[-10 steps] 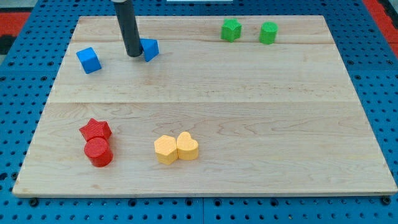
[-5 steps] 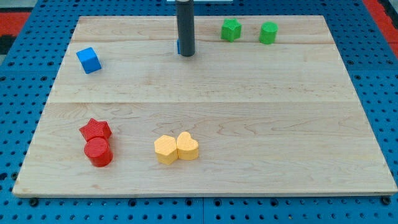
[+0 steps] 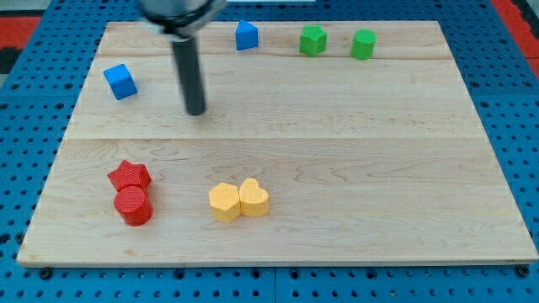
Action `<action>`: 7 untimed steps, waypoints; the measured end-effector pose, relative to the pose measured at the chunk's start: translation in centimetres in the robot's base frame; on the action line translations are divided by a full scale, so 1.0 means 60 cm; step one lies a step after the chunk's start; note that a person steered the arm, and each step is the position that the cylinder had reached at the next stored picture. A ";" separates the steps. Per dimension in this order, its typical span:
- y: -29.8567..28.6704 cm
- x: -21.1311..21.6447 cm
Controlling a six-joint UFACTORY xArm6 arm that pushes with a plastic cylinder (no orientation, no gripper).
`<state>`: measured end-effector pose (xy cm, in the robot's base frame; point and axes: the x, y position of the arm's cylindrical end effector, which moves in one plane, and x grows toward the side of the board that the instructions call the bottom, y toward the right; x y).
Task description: Move the blue triangle to the top center
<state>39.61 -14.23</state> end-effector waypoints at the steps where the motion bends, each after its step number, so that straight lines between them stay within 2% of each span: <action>1: -0.130 -0.017; 3: -0.110 -0.143; 4: -0.146 -0.158; 5: -0.162 -0.098; 6: -0.183 -0.132; 7: -0.164 -0.203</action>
